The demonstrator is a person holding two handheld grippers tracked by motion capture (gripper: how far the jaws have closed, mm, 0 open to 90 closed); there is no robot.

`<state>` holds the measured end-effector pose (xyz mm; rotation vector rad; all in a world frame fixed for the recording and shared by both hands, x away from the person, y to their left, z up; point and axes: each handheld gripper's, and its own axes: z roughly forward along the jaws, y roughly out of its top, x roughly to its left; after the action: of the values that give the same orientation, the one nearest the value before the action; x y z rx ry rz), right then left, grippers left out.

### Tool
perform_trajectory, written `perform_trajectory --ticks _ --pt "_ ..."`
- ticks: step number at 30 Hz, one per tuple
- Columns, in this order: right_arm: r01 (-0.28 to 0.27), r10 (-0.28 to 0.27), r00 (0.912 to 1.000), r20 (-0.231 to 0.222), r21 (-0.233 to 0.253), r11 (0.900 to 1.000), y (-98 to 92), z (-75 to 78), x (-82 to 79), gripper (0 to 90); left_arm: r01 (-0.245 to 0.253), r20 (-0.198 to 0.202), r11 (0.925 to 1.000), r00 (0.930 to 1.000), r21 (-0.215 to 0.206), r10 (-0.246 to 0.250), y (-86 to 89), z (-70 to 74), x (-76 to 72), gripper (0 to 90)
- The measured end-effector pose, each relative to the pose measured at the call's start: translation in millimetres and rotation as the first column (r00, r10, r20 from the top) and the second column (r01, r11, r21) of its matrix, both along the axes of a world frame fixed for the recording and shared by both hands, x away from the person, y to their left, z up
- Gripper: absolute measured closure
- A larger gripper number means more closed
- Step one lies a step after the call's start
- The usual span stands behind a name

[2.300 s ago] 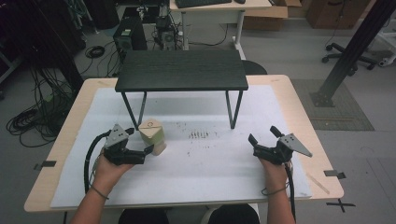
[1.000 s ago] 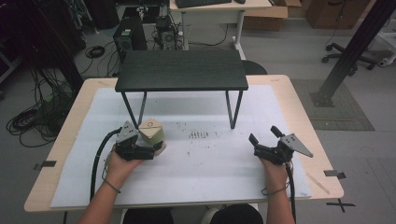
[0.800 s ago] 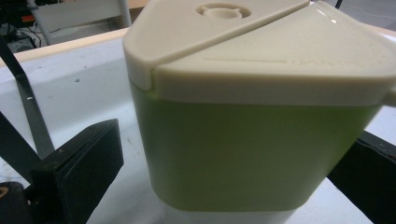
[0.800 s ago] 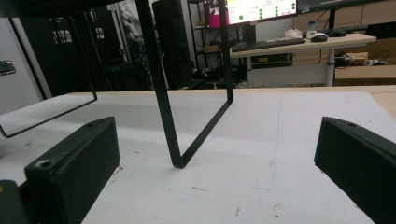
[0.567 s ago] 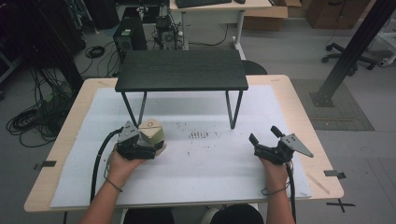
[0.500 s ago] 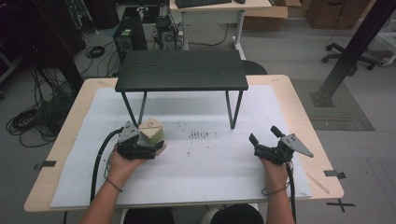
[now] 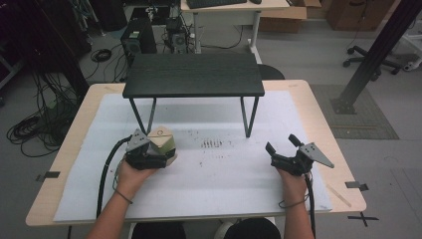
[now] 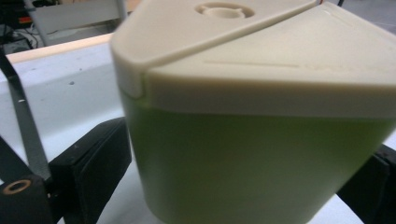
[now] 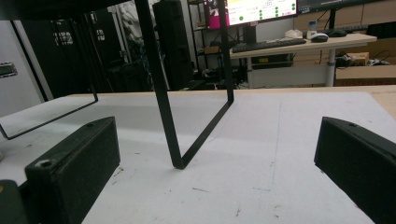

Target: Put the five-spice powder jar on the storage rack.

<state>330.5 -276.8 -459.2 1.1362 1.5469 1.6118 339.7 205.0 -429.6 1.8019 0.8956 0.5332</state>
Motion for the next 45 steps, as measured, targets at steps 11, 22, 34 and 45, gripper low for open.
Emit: perform_trajectory --ticks 11,22,34,45 --pt "-0.001 0.001 1.0 0.001 0.002 1.0 -0.2 0.0 -0.1 0.0 -0.006 0.004 1.0 1.0 -0.001 0.006 -1.3 -0.4 0.1 10.3" --pt "0.0 0.0 1.0 0.001 0.005 1.0 -0.4 0.0 -0.3 0.0 0.001 0.006 1.0 1.0 0.004 -0.001 -2.2 -1.2 -0.4 15.6" --pt "-0.001 0.001 1.0 0.001 0.007 1.0 -0.6 0.0 -0.2 0.0 0.002 0.006 1.0 1.0 0.0 -0.002 -2.7 -2.6 -0.3 21.6" --pt "0.0 0.0 1.0 0.002 0.01 1.0 -0.8 -0.1 -0.4 0.0 -0.005 0.023 1.0 0.9997 -0.008 0.005 -0.5 -4.3 -1.5 28.1"
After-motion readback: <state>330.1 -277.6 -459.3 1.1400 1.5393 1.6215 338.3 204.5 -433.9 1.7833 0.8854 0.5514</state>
